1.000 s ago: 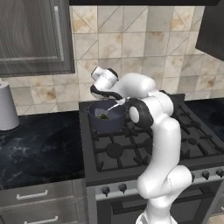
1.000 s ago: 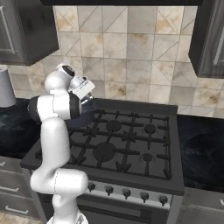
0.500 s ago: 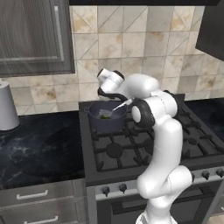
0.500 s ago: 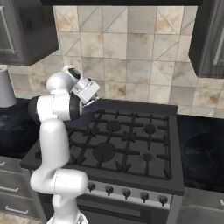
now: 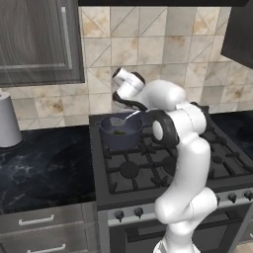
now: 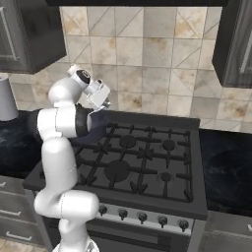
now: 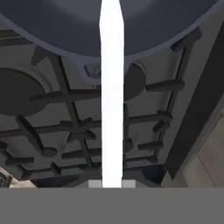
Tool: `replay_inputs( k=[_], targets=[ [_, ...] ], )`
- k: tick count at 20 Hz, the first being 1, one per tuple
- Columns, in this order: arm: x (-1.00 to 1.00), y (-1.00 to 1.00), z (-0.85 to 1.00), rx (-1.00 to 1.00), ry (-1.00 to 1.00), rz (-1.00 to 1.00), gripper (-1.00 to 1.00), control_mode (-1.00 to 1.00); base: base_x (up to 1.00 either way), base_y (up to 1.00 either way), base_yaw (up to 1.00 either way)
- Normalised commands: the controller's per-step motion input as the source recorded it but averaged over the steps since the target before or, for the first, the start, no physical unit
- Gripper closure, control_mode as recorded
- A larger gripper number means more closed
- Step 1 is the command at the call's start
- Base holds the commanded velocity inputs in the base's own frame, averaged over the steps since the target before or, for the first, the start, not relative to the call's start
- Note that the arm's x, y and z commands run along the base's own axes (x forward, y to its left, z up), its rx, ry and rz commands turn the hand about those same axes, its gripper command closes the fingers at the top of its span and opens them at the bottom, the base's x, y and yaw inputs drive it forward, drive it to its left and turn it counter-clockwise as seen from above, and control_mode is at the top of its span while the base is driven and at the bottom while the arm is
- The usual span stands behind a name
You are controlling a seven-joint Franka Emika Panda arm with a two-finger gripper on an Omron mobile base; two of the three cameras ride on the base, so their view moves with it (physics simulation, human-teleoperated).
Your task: Put the avocado and squash in the pot. Retrieve the spatula and lightly stir the vegetables in the pot.
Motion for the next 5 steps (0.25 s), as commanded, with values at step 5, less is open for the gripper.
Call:
replay_inputs(
  k=[5],
  targets=[
    [-0.33, 0.01, 0.03, 0.01, 0.0, 0.16, 1.0, -1.0, 0.0, 0.0, 0.0]
  ],
)
